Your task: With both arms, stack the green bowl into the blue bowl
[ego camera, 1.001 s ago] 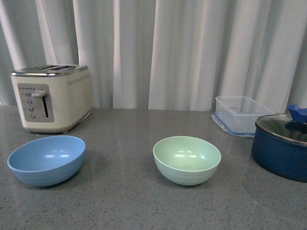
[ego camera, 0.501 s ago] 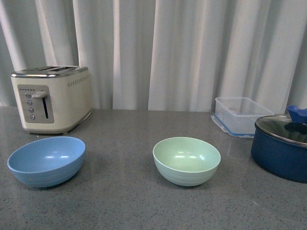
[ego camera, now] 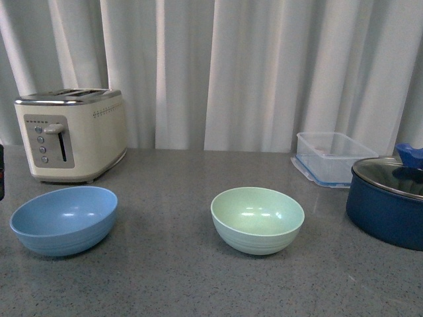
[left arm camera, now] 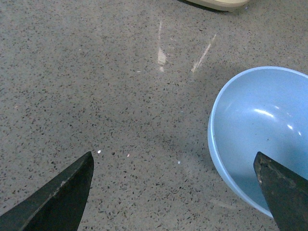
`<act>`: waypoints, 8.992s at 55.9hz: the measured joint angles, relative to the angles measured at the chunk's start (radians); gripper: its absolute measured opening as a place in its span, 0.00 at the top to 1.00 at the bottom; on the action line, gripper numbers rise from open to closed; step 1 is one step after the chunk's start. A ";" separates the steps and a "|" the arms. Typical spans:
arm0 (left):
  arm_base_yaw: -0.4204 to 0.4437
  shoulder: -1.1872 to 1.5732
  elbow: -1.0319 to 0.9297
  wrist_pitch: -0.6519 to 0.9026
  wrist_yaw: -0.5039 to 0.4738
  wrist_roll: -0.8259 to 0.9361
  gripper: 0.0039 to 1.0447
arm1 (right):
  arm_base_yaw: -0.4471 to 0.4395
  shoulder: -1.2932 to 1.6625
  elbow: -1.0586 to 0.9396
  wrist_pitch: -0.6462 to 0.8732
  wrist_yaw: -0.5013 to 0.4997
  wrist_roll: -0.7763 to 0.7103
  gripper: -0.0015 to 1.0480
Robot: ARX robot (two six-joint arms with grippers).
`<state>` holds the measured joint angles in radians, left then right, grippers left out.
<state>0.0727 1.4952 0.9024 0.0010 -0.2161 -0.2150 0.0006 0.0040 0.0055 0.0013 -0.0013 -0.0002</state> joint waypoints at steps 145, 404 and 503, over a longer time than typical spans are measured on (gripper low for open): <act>-0.261 0.356 0.318 -0.023 0.008 -0.191 0.97 | 0.000 0.000 0.000 0.000 0.000 0.000 0.10; -0.075 -1.491 -0.881 0.000 0.213 0.210 0.66 | 0.006 0.122 0.097 -0.220 -0.015 0.037 0.10; -0.075 -1.492 -0.881 0.000 0.216 0.210 0.06 | 0.281 1.900 1.377 -0.334 -0.064 0.206 0.10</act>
<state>-0.0025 0.0032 0.0212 0.0006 -0.0006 -0.0048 0.2817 1.9038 1.3827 -0.3328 -0.0654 0.2054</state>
